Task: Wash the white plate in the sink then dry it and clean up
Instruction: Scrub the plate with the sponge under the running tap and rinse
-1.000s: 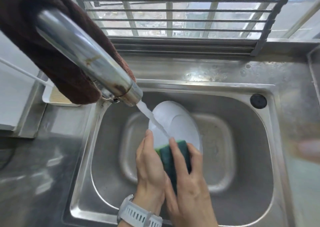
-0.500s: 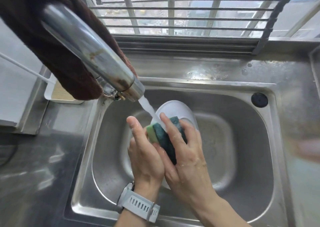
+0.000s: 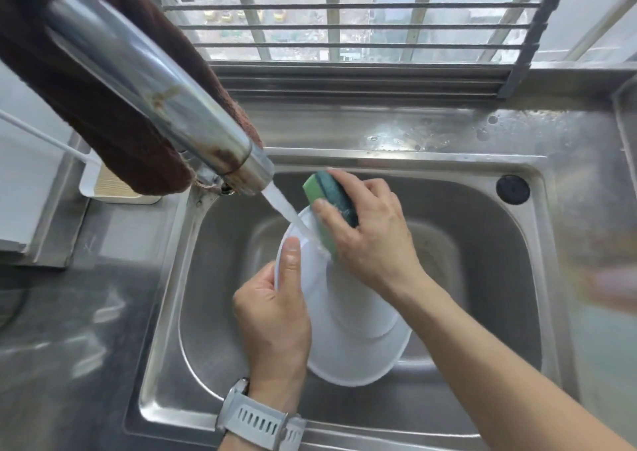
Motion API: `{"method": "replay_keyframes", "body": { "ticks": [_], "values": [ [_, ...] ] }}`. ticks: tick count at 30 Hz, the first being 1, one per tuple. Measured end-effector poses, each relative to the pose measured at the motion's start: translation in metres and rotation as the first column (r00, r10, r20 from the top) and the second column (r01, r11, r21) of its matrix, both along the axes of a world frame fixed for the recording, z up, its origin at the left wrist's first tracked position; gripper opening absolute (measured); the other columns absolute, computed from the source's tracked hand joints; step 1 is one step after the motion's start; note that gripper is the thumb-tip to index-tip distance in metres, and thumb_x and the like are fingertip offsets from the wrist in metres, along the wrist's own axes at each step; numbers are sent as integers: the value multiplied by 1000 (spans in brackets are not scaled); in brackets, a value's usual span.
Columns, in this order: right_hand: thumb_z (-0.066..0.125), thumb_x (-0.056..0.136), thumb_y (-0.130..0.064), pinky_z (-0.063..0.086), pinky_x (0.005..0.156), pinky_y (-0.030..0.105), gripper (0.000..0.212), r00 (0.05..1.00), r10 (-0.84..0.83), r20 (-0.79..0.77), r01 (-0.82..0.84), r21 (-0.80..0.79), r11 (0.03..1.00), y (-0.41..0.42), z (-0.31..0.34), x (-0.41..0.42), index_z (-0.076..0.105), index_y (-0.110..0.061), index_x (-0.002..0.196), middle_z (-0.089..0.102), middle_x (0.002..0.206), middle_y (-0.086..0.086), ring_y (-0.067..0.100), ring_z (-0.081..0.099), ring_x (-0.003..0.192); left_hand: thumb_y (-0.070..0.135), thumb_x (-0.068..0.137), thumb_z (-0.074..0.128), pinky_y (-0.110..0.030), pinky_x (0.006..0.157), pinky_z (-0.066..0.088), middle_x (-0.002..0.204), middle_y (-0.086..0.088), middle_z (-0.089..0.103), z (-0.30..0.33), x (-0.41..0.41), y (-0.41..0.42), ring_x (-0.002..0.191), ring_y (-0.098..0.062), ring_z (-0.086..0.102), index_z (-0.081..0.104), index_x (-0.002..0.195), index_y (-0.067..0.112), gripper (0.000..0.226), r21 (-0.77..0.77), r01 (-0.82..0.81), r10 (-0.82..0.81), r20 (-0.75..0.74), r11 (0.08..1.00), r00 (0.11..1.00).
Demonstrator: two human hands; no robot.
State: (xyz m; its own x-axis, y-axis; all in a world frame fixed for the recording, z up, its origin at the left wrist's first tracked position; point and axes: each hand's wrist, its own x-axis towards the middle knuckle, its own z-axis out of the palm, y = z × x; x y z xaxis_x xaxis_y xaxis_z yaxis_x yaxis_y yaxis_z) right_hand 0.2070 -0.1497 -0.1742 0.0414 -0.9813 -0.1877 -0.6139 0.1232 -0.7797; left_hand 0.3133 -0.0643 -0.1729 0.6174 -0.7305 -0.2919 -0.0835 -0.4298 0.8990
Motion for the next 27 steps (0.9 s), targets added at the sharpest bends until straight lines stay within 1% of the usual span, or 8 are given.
{"method": "replay_keyframes", "body": {
  "ticks": [4,7,13,19,22,24,26,27],
  "values": [
    [52,91,-56,44,101,43,42,994,-58,96,49,99,994,-3,-11,-13,46,-51,133,54,109,-2,22,52,110,57,96,63,-35,56,37,47,8,39,4,0,4,54,-16,36,45,45,13,69,18,-140,141,-107,990,984],
    [51,94,-54,43,101,42,43,990,-114,82,101,148,984,13,-15,-22,44,-47,136,54,115,-1,22,51,114,51,100,61,-37,62,51,50,9,60,5,-3,9,57,-16,53,73,56,20,55,30,-191,193,-170,981,966],
    [50,96,-45,36,100,32,50,959,-266,98,232,267,935,69,-13,-18,38,-37,144,44,128,1,22,47,121,61,102,49,-38,64,48,47,14,56,0,-5,4,54,-13,49,65,57,28,59,11,-167,167,46,986,985],
    [40,90,-62,23,120,31,62,980,-77,182,56,115,992,104,4,5,30,-43,148,34,150,-8,8,24,144,65,101,44,-46,72,60,65,10,73,-10,0,2,65,-16,68,72,76,26,54,5,-119,118,99,993,988],
    [48,94,-55,22,119,23,58,965,-62,255,37,104,994,121,-1,-8,33,-41,148,35,152,-13,8,25,147,60,104,43,-28,56,42,52,14,56,2,-1,-2,50,-8,46,54,61,25,57,-76,-45,59,190,996,980],
    [53,95,-52,27,116,19,49,924,-187,332,126,199,972,123,-3,-16,38,-45,141,42,146,-20,0,36,140,54,106,43,-19,50,32,53,12,49,10,-7,2,49,-8,40,46,62,22,55,-137,92,-53,264,986,963],
    [57,93,-52,37,113,28,35,824,-403,400,232,410,882,116,-9,-21,48,-51,128,57,133,-19,-3,53,124,47,106,44,-13,49,29,55,12,43,15,-14,11,49,-4,38,47,67,21,47,-172,282,-214,335,944,918],
    [59,92,-50,44,109,39,31,747,-526,407,280,525,804,108,-10,-23,55,-47,123,66,124,-12,5,62,114,43,106,46,-9,51,29,54,15,41,17,-16,17,49,0,38,51,70,23,41,-178,377,-293,372,909,881]
  ]
}}
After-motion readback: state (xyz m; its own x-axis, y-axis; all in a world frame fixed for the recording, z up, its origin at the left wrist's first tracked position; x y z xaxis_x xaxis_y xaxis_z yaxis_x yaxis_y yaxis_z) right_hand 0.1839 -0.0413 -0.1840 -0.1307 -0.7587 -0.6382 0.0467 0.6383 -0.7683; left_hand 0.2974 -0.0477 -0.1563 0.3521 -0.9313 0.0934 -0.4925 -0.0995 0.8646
